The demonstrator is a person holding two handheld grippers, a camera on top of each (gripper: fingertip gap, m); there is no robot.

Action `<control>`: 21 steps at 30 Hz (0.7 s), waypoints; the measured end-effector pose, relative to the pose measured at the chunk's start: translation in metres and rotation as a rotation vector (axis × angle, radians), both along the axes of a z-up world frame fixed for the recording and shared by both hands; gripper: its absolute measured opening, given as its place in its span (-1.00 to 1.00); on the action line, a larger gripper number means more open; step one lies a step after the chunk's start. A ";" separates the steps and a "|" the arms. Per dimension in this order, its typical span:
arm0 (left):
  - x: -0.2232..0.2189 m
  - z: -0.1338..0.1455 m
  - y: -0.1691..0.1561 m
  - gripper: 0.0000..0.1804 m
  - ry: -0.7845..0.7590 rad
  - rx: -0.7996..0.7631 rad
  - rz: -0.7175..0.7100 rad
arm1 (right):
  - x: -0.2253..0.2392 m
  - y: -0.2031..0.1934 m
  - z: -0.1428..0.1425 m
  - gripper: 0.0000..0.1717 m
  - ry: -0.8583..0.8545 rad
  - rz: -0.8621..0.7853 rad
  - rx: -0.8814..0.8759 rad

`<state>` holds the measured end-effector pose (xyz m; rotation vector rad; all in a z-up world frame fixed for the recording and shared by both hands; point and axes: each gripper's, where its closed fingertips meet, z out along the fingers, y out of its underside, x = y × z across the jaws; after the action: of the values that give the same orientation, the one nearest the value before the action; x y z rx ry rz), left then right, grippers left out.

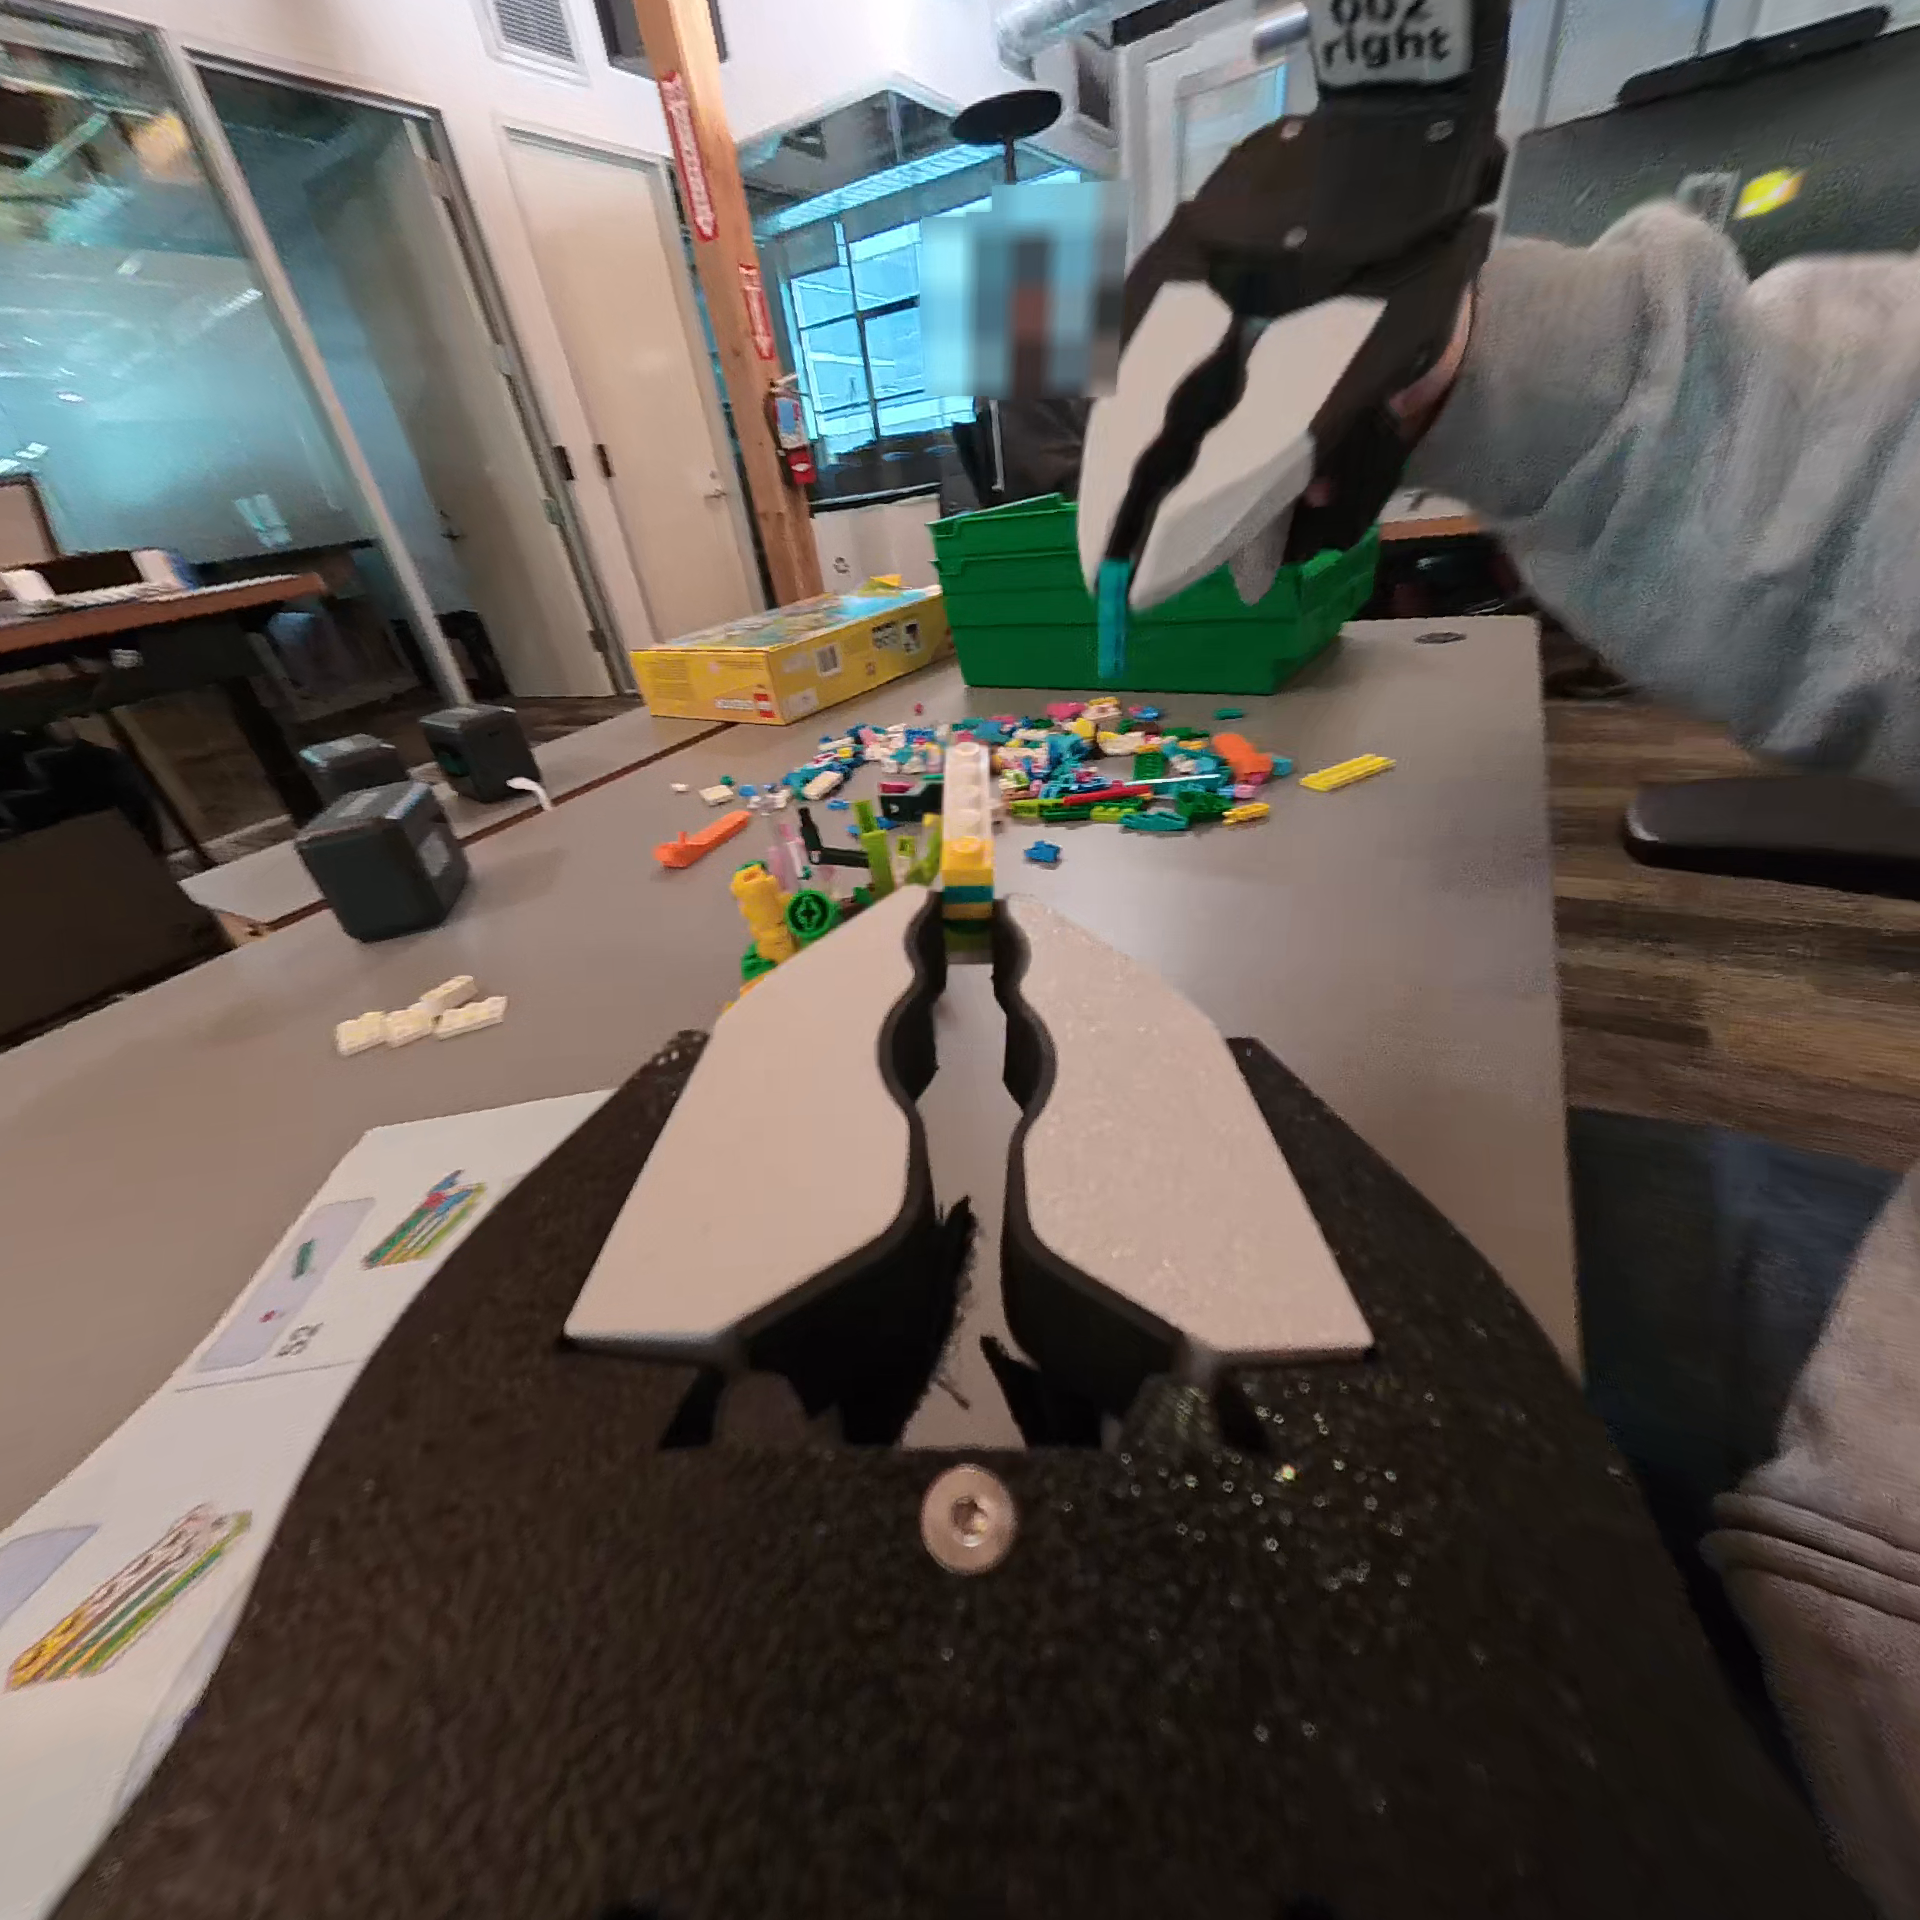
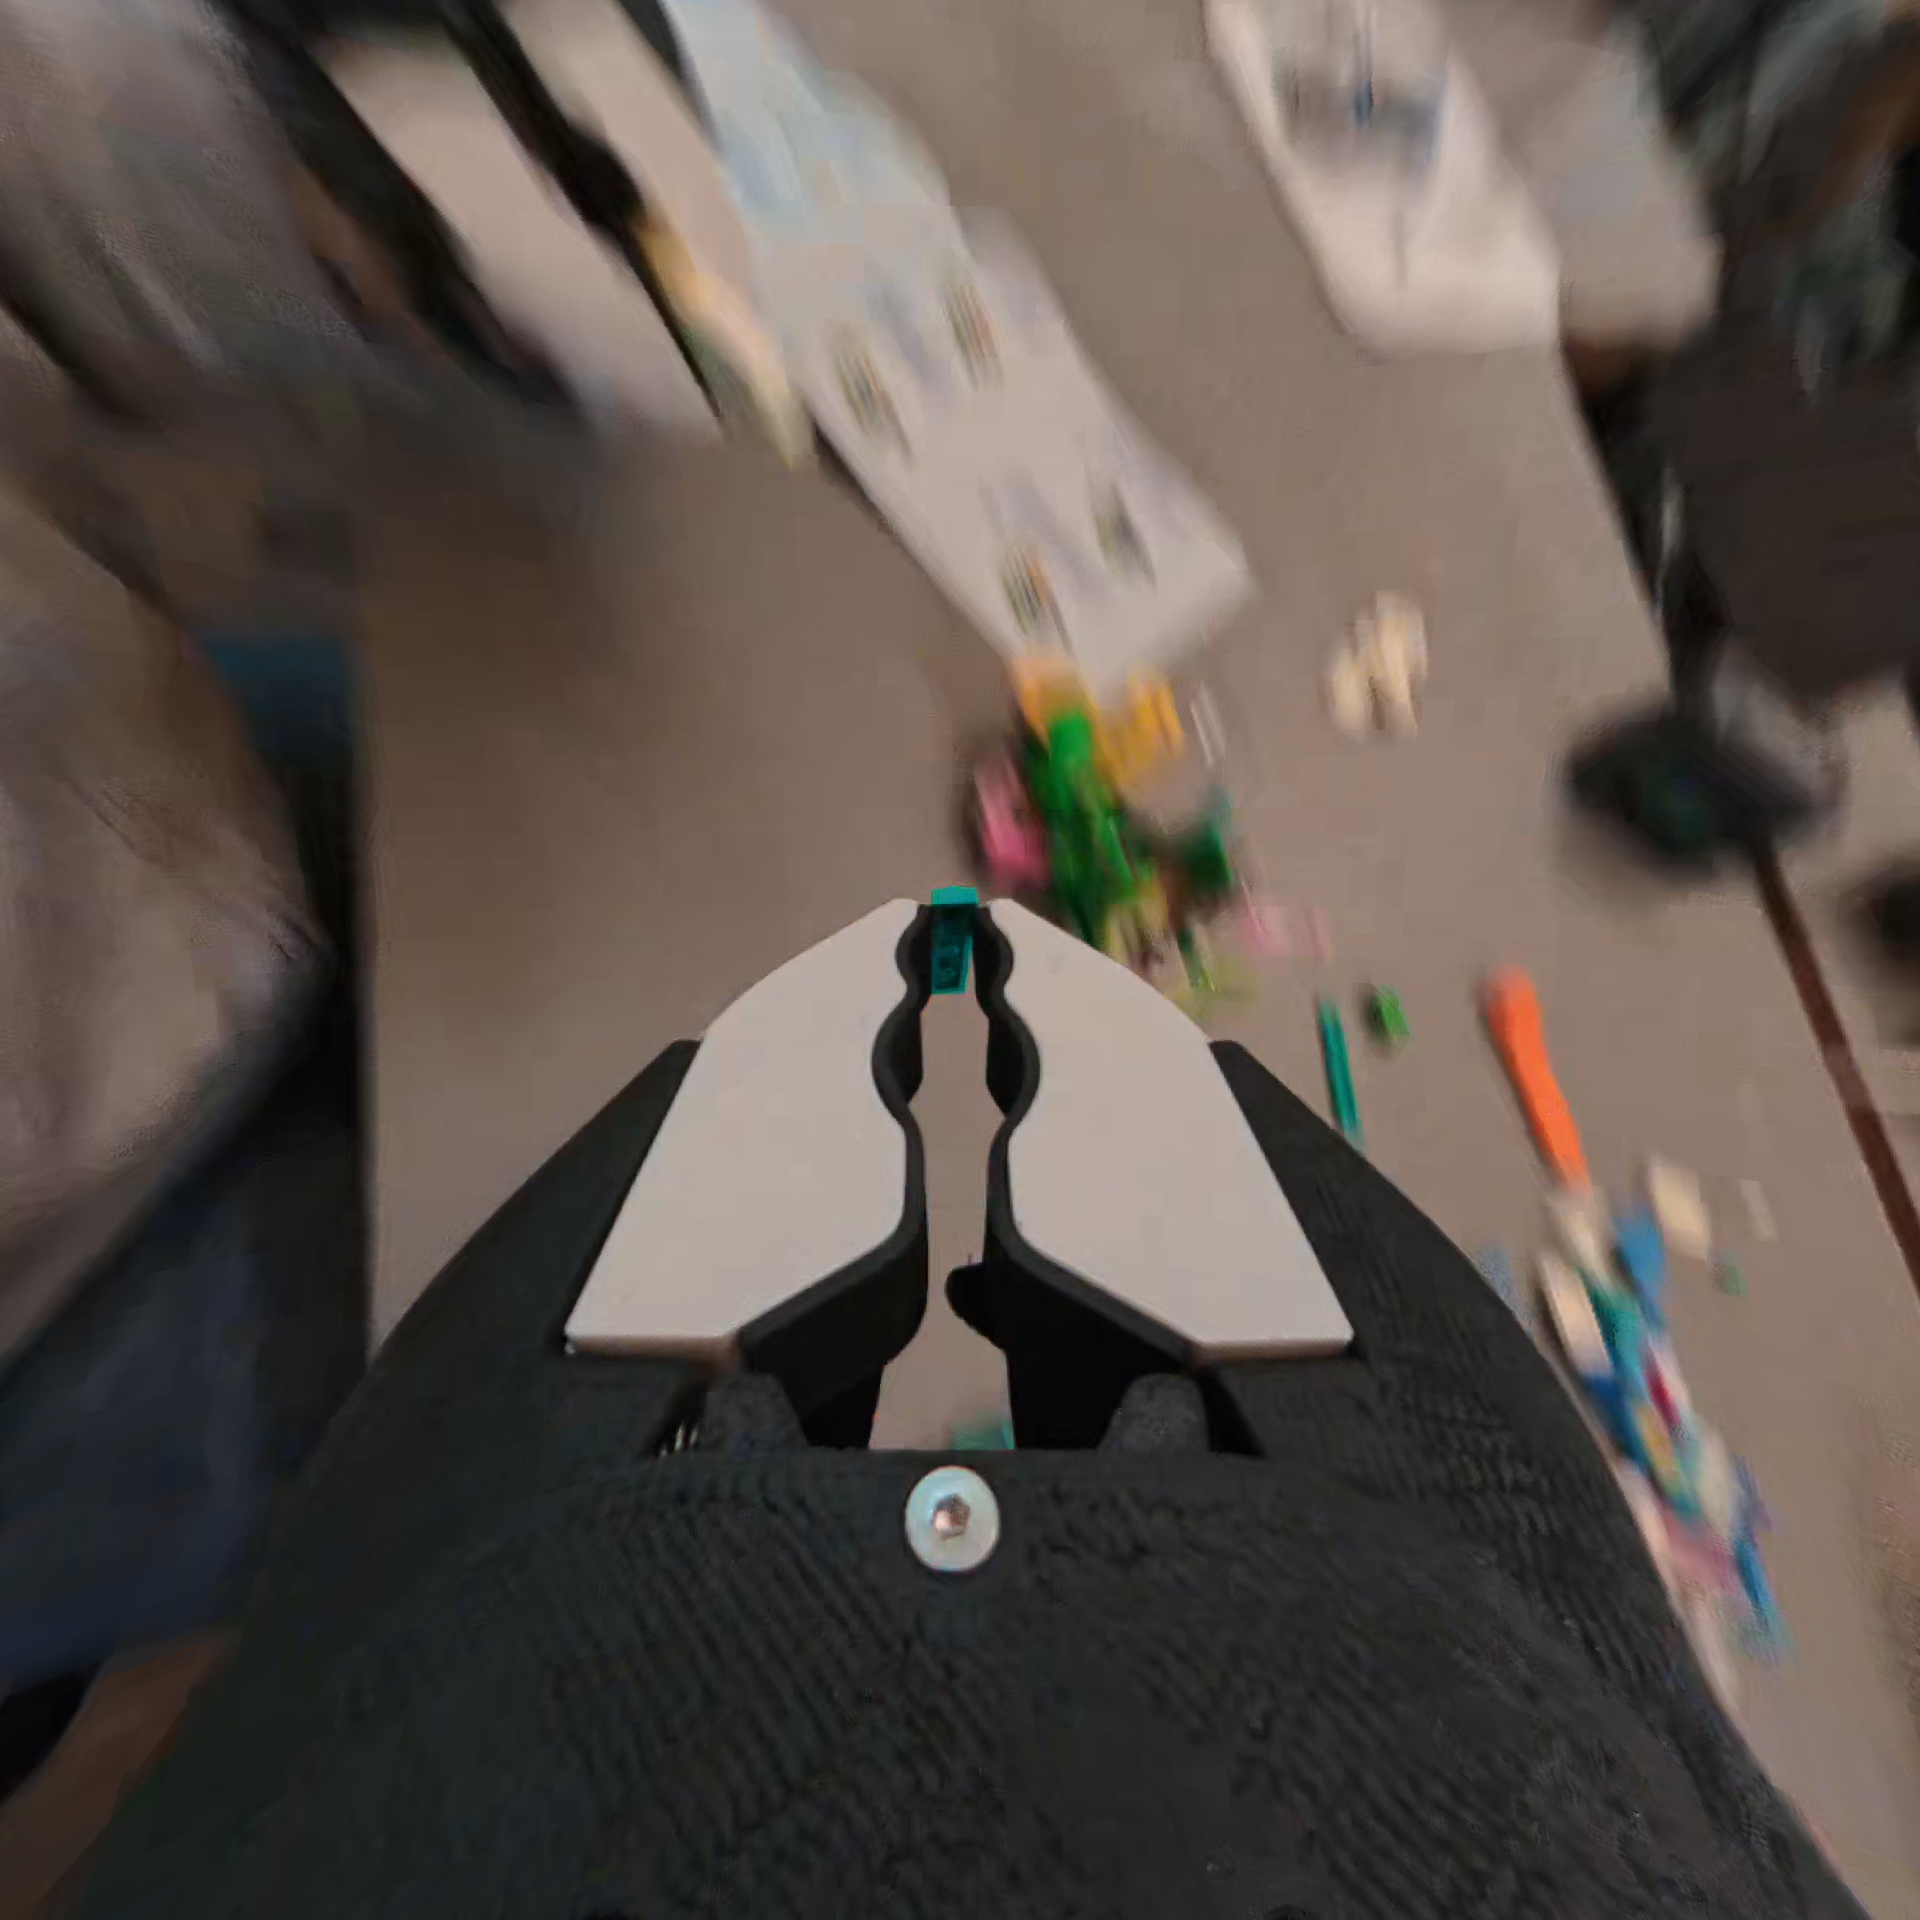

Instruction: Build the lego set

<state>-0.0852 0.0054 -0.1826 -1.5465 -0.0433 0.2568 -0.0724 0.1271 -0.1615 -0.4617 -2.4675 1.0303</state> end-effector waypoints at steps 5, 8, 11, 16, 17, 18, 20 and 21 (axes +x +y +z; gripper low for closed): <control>0.015 -0.003 0.000 -0.91 -0.063 -0.021 -0.135 | 0.013 -0.125 0.037 -0.93 0.131 0.229 -0.370; 0.022 -0.004 -0.003 -0.91 -0.107 -0.027 -0.214 | 0.009 -0.150 0.030 -0.94 0.059 0.276 -0.448; 0.026 -0.002 -0.007 -0.91 -0.138 -0.011 -0.262 | 0.002 -0.156 0.020 -0.93 0.009 0.273 -0.467; 0.027 0.000 -0.009 -0.91 -0.159 0.002 -0.288 | 0.001 -0.153 0.019 -0.93 -0.003 0.261 -0.483; 0.026 0.001 -0.010 -0.91 -0.164 0.008 -0.292 | 0.002 -0.151 0.019 -0.93 -0.003 0.262 -0.475; 0.026 0.001 -0.010 -0.91 -0.170 0.015 -0.298 | 0.002 -0.149 0.018 -0.93 -0.007 0.263 -0.464; 0.026 0.003 -0.012 -0.91 -0.182 0.031 -0.308 | 0.005 -0.145 0.016 -0.95 -0.019 0.268 -0.444; 0.026 0.004 -0.013 -0.91 -0.188 0.036 -0.317 | 0.005 -0.144 0.014 -0.95 -0.026 0.269 -0.434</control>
<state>-0.0588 -0.0074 -0.1788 -1.5129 0.0487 -0.1398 -0.0670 -0.0166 -0.1475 -0.2729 -2.3673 1.6931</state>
